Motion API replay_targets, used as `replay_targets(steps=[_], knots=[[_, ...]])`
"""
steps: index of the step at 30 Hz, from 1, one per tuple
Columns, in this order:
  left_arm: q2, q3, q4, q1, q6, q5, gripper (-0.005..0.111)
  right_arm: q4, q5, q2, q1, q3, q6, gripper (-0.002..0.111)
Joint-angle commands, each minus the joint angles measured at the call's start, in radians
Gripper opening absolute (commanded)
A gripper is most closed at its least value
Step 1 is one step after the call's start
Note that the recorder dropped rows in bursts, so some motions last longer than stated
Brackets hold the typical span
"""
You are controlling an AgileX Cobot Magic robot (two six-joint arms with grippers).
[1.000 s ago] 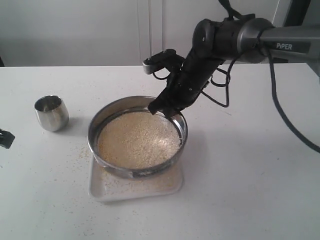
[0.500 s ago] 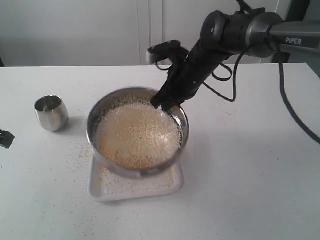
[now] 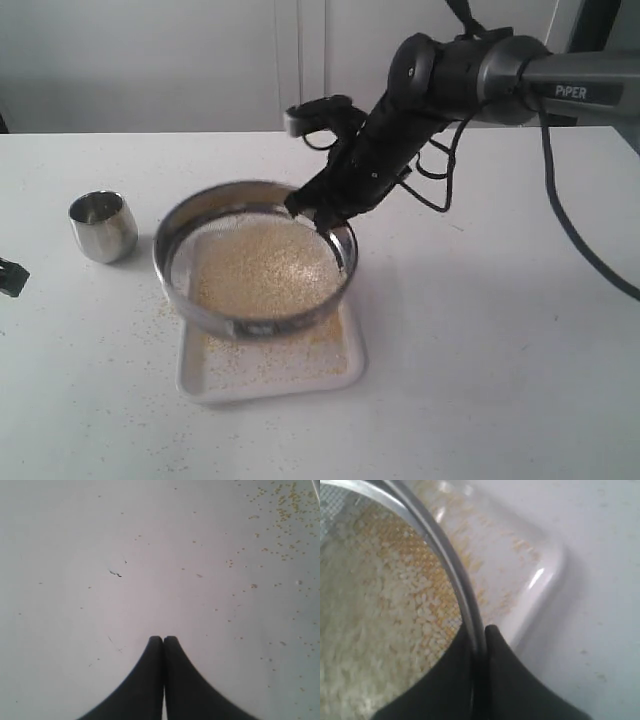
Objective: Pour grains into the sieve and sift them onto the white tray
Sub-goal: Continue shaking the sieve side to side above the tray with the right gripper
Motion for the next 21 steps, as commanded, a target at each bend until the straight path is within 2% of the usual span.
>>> replay_targets(steps=[1, 3, 4, 6, 7, 9, 10, 11, 13, 15, 17, 19, 20, 21], knots=[[-0.01, 0.007, -0.001, -0.007, -0.002, 0.01, 0.0, 0.102, -0.043, -0.018, -0.003, -0.01, -0.057, 0.0], [-0.01, 0.007, -0.001, -0.007, -0.002, 0.01, 0.0, 0.123, 0.129, -0.018, 0.015, -0.01, -0.446, 0.0], [-0.01, 0.007, -0.001, -0.007, -0.002, 0.01, 0.0, 0.115, 0.172, -0.018, 0.019, -0.01, -0.512, 0.0], [-0.01, 0.007, -0.001, -0.007, -0.002, 0.01, 0.0, 0.059, 0.117, -0.018, 0.014, -0.01, -0.396, 0.0], [-0.01, 0.007, -0.001, -0.007, -0.002, 0.01, 0.0, 0.031, 0.041, -0.018, 0.008, -0.01, -0.281, 0.0], [-0.01, 0.007, -0.001, -0.007, -0.002, 0.01, 0.0, 0.007, -0.072, -0.018, -0.009, -0.01, 0.087, 0.0], [-0.01, 0.007, -0.001, -0.007, -0.002, 0.01, 0.0, 0.023, -0.083, -0.018, -0.009, -0.01, 0.156, 0.0], [-0.01, 0.007, -0.001, -0.007, -0.002, 0.01, 0.0, 0.05, -0.076, -0.018, -0.005, -0.01, 0.088, 0.0], [-0.01, 0.007, -0.001, -0.007, -0.002, 0.01, 0.0, 0.095, 0.014, -0.018, 0.02, -0.01, -0.219, 0.0], [-0.01, 0.007, -0.001, -0.007, -0.002, 0.01, 0.0, 0.062, 0.094, -0.018, 0.031, -0.01, -0.443, 0.0], [-0.01, 0.007, -0.001, -0.007, -0.002, 0.01, 0.0, -0.025, 0.034, -0.018, 0.029, -0.01, -0.29, 0.0], [-0.01, 0.007, -0.001, -0.007, -0.002, 0.01, 0.0, -0.105, -0.061, -0.018, 0.015, -0.01, 0.104, 0.0], [-0.01, 0.007, -0.001, -0.007, -0.002, 0.01, 0.0, -0.109, -0.074, -0.018, 0.013, -0.01, 0.219, 0.0], [-0.01, 0.007, -0.001, -0.007, -0.002, 0.01, 0.0, -0.093, -0.074, -0.018, 0.015, -0.01, 0.219, 0.0]])
